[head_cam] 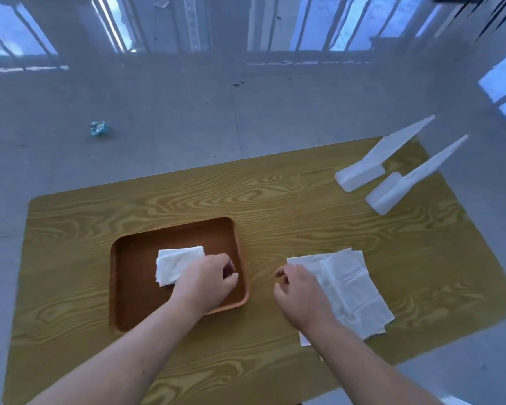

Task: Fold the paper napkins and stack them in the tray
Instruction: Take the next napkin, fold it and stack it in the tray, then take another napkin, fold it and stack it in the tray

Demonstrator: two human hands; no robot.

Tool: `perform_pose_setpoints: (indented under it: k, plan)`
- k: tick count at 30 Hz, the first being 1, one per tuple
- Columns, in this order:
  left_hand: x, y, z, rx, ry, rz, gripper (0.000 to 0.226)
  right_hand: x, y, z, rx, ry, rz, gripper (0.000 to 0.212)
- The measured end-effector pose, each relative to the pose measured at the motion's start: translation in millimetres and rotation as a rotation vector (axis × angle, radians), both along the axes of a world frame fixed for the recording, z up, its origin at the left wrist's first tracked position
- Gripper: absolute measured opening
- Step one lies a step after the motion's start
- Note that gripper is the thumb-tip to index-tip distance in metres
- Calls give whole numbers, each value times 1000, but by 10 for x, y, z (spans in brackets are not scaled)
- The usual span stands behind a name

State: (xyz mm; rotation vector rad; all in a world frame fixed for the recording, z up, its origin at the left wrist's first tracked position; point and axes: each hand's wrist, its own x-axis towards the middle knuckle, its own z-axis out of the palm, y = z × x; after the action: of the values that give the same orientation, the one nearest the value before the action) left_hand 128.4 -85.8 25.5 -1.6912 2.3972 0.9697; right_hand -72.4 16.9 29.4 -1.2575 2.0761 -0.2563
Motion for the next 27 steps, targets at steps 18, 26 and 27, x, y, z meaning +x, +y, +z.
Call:
perform_pose_setpoints:
  k: [18,26,27]
  plan:
    - [-2320,236,-397,97,-183,-231,54,-1514,1364,-321,5,-56,-16,49]
    - [-2342,187,-334,152,-96,-263,13,-1566,1353,-364,-9,-72,-62,49]
    - [-2322,197,-297,175,-46,-238,12,-1580,1355,-355,-16,-63,-76,47]
